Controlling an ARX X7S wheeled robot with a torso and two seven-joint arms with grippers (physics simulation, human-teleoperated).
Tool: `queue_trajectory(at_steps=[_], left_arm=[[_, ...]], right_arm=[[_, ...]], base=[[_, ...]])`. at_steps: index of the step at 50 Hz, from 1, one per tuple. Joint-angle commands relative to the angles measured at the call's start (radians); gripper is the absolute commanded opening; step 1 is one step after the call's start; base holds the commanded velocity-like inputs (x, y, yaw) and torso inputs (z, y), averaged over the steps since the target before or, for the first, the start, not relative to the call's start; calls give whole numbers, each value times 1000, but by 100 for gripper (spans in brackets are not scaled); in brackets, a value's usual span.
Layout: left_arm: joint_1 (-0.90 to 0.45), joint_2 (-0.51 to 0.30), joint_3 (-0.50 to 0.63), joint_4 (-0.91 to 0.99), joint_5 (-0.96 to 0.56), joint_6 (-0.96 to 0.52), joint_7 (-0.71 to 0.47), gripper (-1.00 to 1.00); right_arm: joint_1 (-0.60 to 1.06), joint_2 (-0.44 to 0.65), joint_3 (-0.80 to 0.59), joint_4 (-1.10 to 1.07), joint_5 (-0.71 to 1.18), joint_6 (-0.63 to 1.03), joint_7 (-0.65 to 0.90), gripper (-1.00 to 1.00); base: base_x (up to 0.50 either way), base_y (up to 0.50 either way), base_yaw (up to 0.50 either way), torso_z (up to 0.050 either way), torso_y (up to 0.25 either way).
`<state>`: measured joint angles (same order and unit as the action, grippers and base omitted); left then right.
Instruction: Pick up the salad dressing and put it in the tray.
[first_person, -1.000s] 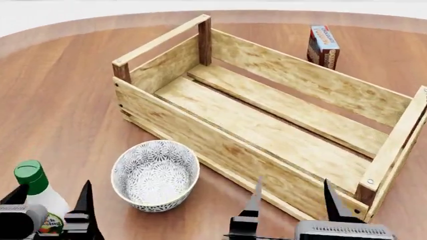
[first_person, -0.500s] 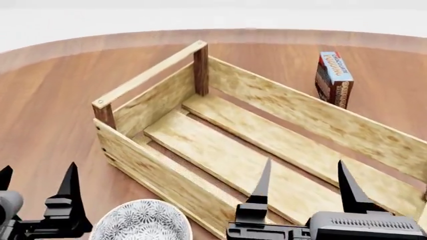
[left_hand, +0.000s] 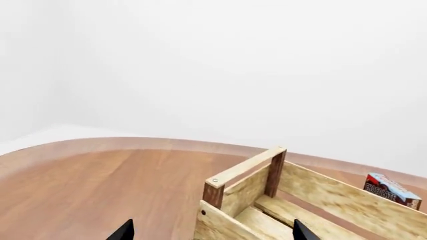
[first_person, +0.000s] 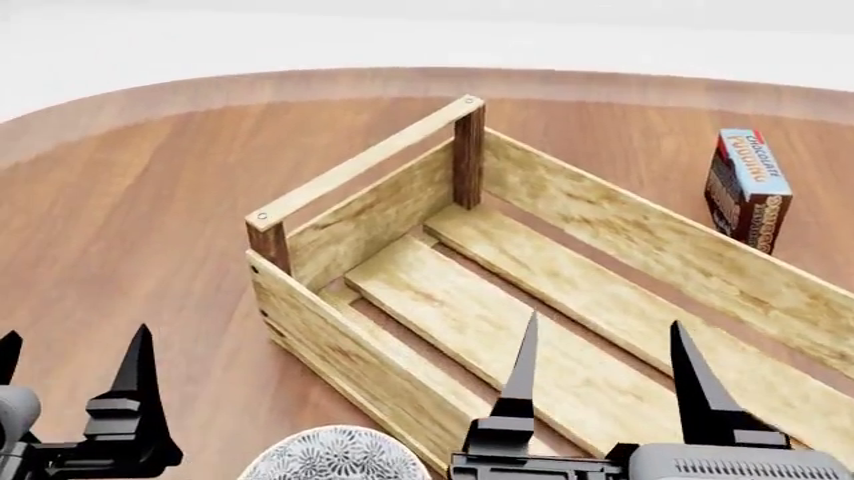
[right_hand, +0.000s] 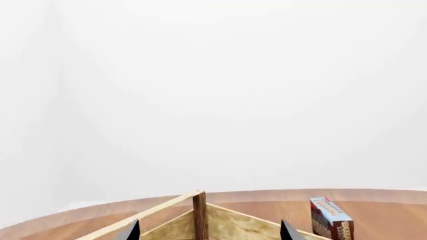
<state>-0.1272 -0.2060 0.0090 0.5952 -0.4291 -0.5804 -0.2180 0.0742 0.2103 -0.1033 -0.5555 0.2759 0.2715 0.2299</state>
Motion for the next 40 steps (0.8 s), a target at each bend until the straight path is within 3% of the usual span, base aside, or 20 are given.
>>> queue_trajectory(at_steps=[1,40], left_arm=[[5,-5,3,-4,-3,13,-4,100],[11,-24,12,4,-24,28,-19,100]], right_arm=[[-7,11,-13,7,14,-28,1,100],[-11,52,-53,16,46,-49,5,100]], base=[[0,0,500,0,0],[0,0,500,0,0]])
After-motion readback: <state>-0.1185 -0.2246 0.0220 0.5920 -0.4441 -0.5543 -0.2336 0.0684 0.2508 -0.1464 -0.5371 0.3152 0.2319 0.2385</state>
